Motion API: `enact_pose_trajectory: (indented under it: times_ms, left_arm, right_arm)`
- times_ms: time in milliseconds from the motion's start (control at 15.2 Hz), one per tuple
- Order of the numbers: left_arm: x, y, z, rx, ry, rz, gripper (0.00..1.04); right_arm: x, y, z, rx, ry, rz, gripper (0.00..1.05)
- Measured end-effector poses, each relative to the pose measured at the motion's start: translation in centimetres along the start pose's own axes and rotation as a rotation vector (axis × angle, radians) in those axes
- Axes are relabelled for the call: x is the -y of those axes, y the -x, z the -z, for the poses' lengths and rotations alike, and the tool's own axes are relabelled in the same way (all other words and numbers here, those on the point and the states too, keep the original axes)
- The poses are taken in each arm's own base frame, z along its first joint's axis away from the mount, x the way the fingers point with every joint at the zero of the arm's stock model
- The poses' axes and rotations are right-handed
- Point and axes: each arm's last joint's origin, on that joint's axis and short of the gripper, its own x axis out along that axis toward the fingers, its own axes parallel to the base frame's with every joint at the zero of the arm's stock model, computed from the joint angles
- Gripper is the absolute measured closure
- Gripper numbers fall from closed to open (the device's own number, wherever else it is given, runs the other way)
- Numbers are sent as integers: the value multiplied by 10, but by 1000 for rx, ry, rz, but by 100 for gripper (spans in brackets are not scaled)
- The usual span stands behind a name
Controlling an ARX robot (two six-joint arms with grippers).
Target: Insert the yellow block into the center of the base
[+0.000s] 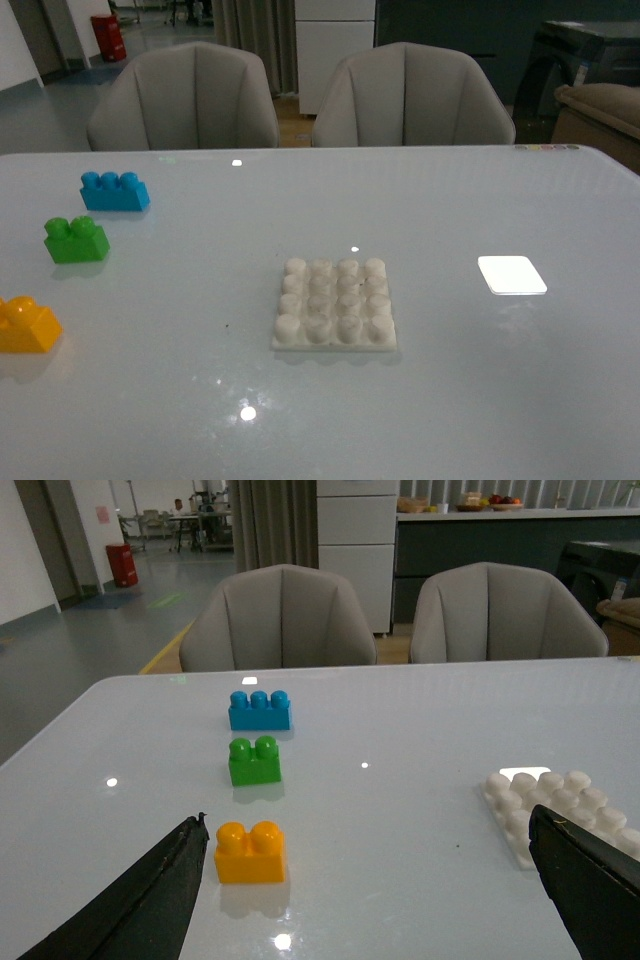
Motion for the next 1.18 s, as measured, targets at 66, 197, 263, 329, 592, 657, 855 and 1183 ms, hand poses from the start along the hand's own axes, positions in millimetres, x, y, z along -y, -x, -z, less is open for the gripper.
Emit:
enact_pose_trajectory:
  times_ms: [66, 197, 263, 329, 592, 657, 855, 1183]
  left_arm:
    - [0, 0, 0, 0, 0, 0, 7]
    - [0, 0, 0, 0, 0, 0, 7]
    - [0, 0, 0, 0, 0, 0, 7]
    - [0, 0, 0, 0, 0, 0, 7]
    - [0, 0, 0, 0, 0, 0, 7]
    - [0, 0, 0, 0, 0, 0, 7]
    - [0, 0, 0, 0, 0, 0, 7]
    - [0, 0, 0, 0, 0, 0, 7]
  right_arm:
    - [1, 27, 14, -23, 62, 26, 44]
    - [3, 63, 35, -60, 110, 39, 68]
    - [2, 74, 35, -31, 116, 37, 79]
    - [2, 83, 34, 18, 124, 33, 92]
    - [4, 95, 52, -2, 132, 35, 103]
    - [4, 98, 51, 14, 133, 34, 103]
    - [5, 105, 59, 3, 132, 35, 103]
    - [5, 112, 67, 20, 133, 34, 103]
